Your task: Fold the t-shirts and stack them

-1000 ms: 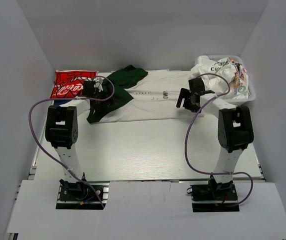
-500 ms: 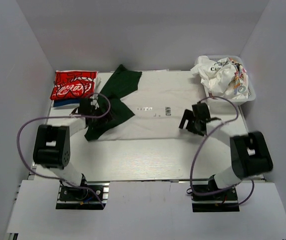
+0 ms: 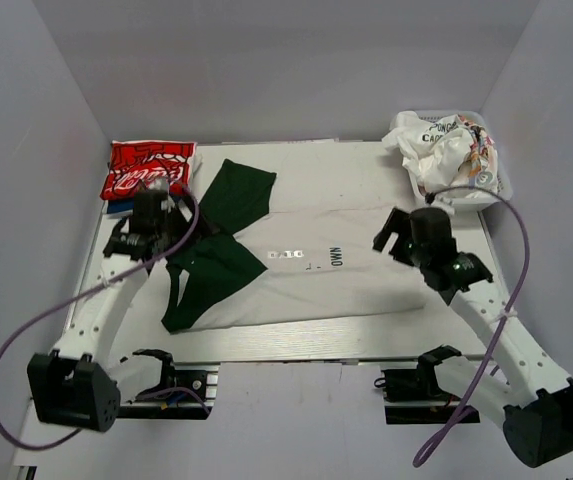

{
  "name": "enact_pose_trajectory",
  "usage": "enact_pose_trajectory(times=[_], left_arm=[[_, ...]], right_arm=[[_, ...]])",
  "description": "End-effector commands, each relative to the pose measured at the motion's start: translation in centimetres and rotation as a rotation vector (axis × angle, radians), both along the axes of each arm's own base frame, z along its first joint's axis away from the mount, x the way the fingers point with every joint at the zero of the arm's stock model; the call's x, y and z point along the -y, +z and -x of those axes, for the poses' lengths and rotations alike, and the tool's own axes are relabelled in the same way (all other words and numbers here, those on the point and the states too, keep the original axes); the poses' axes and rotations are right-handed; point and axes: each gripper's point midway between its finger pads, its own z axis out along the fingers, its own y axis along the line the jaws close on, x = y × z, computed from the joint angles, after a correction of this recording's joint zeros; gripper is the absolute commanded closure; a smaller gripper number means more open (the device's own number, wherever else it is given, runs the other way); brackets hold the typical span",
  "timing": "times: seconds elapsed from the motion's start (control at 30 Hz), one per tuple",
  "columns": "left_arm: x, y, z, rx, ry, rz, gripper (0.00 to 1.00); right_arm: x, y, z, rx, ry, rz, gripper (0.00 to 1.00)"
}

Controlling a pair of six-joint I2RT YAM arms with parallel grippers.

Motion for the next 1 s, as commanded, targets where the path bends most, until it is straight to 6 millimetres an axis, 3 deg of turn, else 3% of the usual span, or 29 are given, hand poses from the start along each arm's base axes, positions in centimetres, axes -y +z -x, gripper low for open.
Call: enact_pose_trajectory(times=[0.0, 0.03, 0.07, 0.1, 0.13, 0.17, 0.2, 0.23, 0.27, 0.3, 0.37, 0.4, 0.43, 0.47, 0.5, 0.53, 0.57, 0.6, 0.63, 0.67, 0.7, 0.73, 0.8, 0.83, 0.87, 0.97], left_arm=[[-0.2, 4.5, -5.4, 0.108, -0.002, -0.060, 0.00], [0.2, 5.6, -7.1, 0.149, -0.024, -0.061, 0.00], [0.5, 8.1, -8.9, 0.199, -0.022, -0.054, 0.00], [0.8, 7.0, -10.5, 0.170, -0.056, -0.076, 0.00], [1.0, 7.7, -11.8, 0.201, -0.064, -0.084, 0.00], [1.3, 9.5, -13.7, 0.272, -0.060, -0.076, 0.00], [1.7, 9.7, -14.7, 0.293, -0.070, -0.064, 0.00], [2.8, 8.4, -16.0, 0.284, -0.132, -0.049, 0.00], [3.4, 9.7, -17.5, 0.341, -0.160, -0.043, 0.00], [3.1, 9.6, -18.5, 0.342, -0.169, -0.046, 0.00], [2.8, 8.2, -21.0, 0.305, -0.180, -0.102, 0.00], [2.4, 7.9, -21.8, 0.290, -0.158, -0.123, 0.00], [2.8, 9.3, -23.2, 0.336, -0.173, -0.157, 0.00], [3.0, 7.2, -24.4, 0.299, -0.177, -0.160, 0.00], [3.2, 6.7, -25.2, 0.296, -0.191, -0.160, 0.00], [3.4, 7.8, -26.5, 0.328, -0.188, -0.158, 0.00], [3.2, 7.6, -27.6, 0.334, -0.175, -0.180, 0.00], [2.8, 4.6, -28.5, 0.262, -0.163, -0.202, 0.00], [2.2, 6.0, -30.1, 0.303, -0.145, -0.254, 0.00], [2.0, 5.5, -30.9, 0.297, -0.141, -0.274, 0.00], [1.8, 6.6, -32.0, 0.318, -0.133, -0.288, 0.00], [2.0, 3.6, -33.1, 0.276, -0.148, -0.301, 0.00], [1.7, 2.0, -34.2, 0.257, -0.146, -0.331, 0.00], [1.8, 2.7, -35.3, 0.285, -0.141, -0.329, 0.00], [1.9, 0.6, -35.7, 0.258, -0.146, -0.331, 0.00], [2.0, -0.9, -36.9, 0.283, -0.157, -0.347, 0.00]], right_arm=[[0.8, 8.1, -4.8, 0.213, -0.080, 0.039, 0.10], [0.6, 13.3, -6.4, 0.319, -0.079, 0.033, 0.10], [0.0, 12.8, -8.7, 0.308, -0.051, 0.094, 0.10], [-0.1, 16.9, -10.6, 0.405, -0.061, 0.089, 0.10], [-0.5, 19.6, -13.0, 0.449, -0.065, 0.108, 0.10], [-0.7, 18.7, -15.2, 0.413, -0.062, 0.164, 0.10], [-0.9, 22.4, -16.5, 0.474, -0.068, 0.149, 0.10], [-1.6, 19.5, -18.3, 0.382, -0.028, 0.192, 0.10], [-1.9, 21.5, -19.4, 0.414, 0.003, 0.215, 0.10], [-3.0, 19.2, -21.6, 0.360, 0.040, 0.221, 0.10], [-2.7, 18.1, -23.0, 0.338, 0.039, 0.220, 0.10], [-3.1, 15.9, -24.5, 0.296, 0.031, 0.227, 0.10], [-2.9, 14.7, -24.8, 0.265, 0.028, 0.232, 0.10], [-2.9, 14.0, -25.2, 0.248, 0.034, 0.232, 0.10], [-3.4, 10.7, -26.0, 0.181, 0.049, 0.241, 0.10], [-3.1, 9.8, -26.4, 0.165, 0.037, 0.242, 0.10], [-3.0, 7.9, -26.9, 0.129, 0.029, 0.250, 0.10], [-2.9, 7.6, -27.4, 0.125, 0.000, 0.239, 0.10], [-2.3, 5.0, -27.8, 0.070, -0.025, 0.268, 0.10], [-2.3, 4.7, -28.0, 0.062, -0.032, 0.271, 0.10], [-1.5, 4.0, -28.4, 0.050, -0.076, 0.294, 0.10], [-1.4, 3.1, -28.5, 0.033, -0.083, 0.301, 0.10], [-0.6, 2.2, -28.8, 0.021, -0.116, 0.293, 0.10], [0.0, 1.5, -29.0, 0.012, -0.146, 0.292, 0.10], [0.2, 1.2, -29.2, 0.017, -0.156, 0.286, 0.10], [0.1, -0.5, -29.5, -0.015, -0.133, 0.260, 0.10]])
